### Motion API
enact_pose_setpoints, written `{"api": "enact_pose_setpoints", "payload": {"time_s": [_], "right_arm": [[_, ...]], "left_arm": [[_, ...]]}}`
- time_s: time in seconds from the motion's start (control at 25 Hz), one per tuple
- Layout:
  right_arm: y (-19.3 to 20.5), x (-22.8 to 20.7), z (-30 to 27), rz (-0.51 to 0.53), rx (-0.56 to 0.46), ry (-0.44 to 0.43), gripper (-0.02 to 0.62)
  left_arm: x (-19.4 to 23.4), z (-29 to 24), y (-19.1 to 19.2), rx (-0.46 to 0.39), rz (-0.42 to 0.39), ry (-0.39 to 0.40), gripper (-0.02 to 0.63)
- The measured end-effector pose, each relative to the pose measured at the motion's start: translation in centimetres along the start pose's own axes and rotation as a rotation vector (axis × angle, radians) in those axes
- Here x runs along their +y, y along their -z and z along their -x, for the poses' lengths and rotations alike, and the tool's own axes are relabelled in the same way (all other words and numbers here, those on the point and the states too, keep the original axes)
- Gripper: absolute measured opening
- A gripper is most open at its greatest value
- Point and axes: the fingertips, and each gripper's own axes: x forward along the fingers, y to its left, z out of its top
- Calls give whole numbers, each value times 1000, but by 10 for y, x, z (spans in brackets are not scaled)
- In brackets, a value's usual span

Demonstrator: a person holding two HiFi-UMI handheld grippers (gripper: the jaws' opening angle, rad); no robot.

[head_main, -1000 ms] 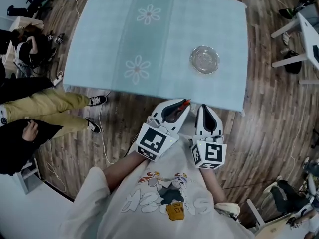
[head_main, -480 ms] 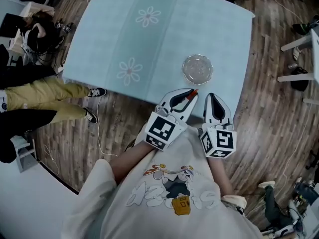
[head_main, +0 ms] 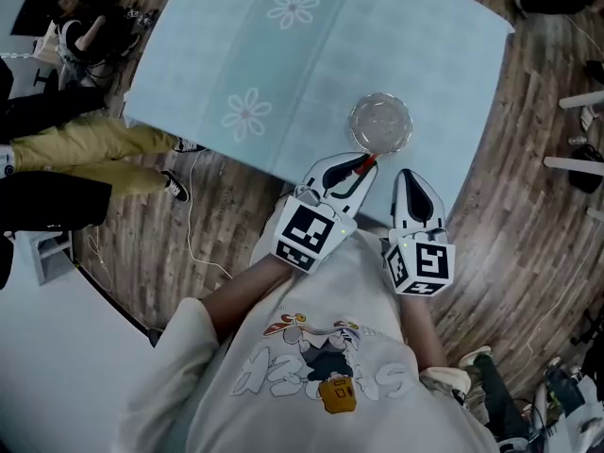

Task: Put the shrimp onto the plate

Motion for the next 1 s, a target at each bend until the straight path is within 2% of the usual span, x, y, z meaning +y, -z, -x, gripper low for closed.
{"api": "enact_pose_setpoints", "payload": {"time_s": [0.24, 0.68, 1.0], "right_arm": [[0, 2, -12, 6, 11, -9, 23], [28, -9, -54, 76, 91, 12, 23], [55, -12, -65, 37, 150, 31, 23]], "left_arm": [[11, -12, 12, 37, 11, -9, 54], [34, -49, 47, 94, 60, -19, 54], [31, -62, 77, 129, 104, -10, 54]]}}
